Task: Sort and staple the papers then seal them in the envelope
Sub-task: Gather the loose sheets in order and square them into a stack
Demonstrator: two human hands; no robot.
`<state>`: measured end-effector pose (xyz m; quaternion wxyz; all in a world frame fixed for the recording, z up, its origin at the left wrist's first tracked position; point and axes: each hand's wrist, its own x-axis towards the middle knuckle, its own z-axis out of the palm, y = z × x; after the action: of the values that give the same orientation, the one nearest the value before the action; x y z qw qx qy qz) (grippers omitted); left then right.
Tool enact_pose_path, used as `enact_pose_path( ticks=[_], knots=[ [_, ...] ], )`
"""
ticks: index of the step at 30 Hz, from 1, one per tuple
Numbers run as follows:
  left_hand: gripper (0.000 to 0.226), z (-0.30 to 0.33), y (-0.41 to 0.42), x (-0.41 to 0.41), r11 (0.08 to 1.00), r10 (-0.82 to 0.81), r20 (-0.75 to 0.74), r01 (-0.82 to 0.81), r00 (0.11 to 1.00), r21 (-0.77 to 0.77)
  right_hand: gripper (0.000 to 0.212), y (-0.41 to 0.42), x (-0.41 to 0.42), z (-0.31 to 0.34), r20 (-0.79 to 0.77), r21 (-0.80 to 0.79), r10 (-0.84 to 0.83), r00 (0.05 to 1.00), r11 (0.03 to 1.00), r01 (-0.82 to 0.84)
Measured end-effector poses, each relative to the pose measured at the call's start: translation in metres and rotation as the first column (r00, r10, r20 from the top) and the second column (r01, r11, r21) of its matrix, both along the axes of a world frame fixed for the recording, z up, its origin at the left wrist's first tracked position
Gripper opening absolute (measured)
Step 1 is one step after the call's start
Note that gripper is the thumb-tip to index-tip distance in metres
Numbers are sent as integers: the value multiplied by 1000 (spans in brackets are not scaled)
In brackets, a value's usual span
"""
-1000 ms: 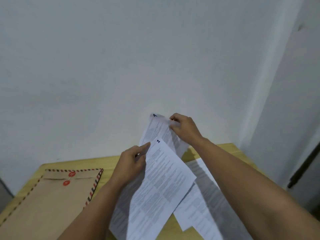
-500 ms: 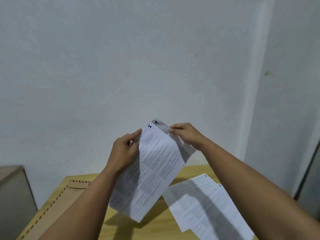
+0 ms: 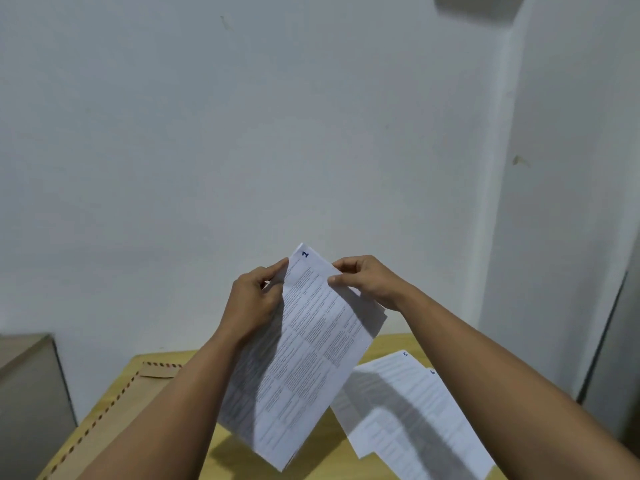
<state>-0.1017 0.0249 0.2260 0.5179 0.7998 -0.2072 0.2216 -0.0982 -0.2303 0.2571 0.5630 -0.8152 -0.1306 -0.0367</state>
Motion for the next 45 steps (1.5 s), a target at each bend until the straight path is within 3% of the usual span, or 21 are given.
enact_pose_path(
  ticks=[12, 18, 23, 27, 29, 32, 36, 39, 42, 45],
  knots=[
    [47, -13, -24, 10, 998, -63, -77, 60, 995, -35, 19, -26, -3, -19, 6, 8, -34, 999, 999, 33],
    [49, -27, -39, 27, 998, 13, -95, -7, 995, 56, 19, -43, 6, -39, -3, 45, -66, 998, 997, 66],
    [62, -51, -56, 40, 972, -46, -103, 69, 994, 227, 44, -58, 17, -62, -35, 142, -77, 996, 986, 82],
    [63, -74, -71, 52, 953, -60, -139, 98, 988, 286, 42, -71, 29, -90, -96, 125, -129, 987, 982, 141],
    [52, -92, -77, 62, 948, -53, -181, 106, 982, 299, 38, -83, 39, -105, -105, 41, -204, 973, 977, 210],
    [39, -122, -80, 78, 931, -48, -246, 132, 968, 340, 39, -111, 65, -134, -138, -205, -337, 931, 930, 306],
    [28, -168, -77, 99, 912, -49, -314, 171, 948, 373, 50, -154, 94, -179, -206, -577, -525, 826, 747, 331],
    [34, -195, -73, 113, 913, -26, -360, 169, 932, 371, 67, -169, 110, -207, -272, -663, -584, 765, 690, 291],
    [48, -210, -75, 121, 913, -32, -360, 174, 932, 369, 49, -171, 126, -223, -291, -789, -651, 701, 578, 209],
    [49, -220, -75, 131, 910, -39, -360, 181, 932, 372, 53, -168, 146, -223, -358, -817, -696, 623, 557, 153]
  ],
)
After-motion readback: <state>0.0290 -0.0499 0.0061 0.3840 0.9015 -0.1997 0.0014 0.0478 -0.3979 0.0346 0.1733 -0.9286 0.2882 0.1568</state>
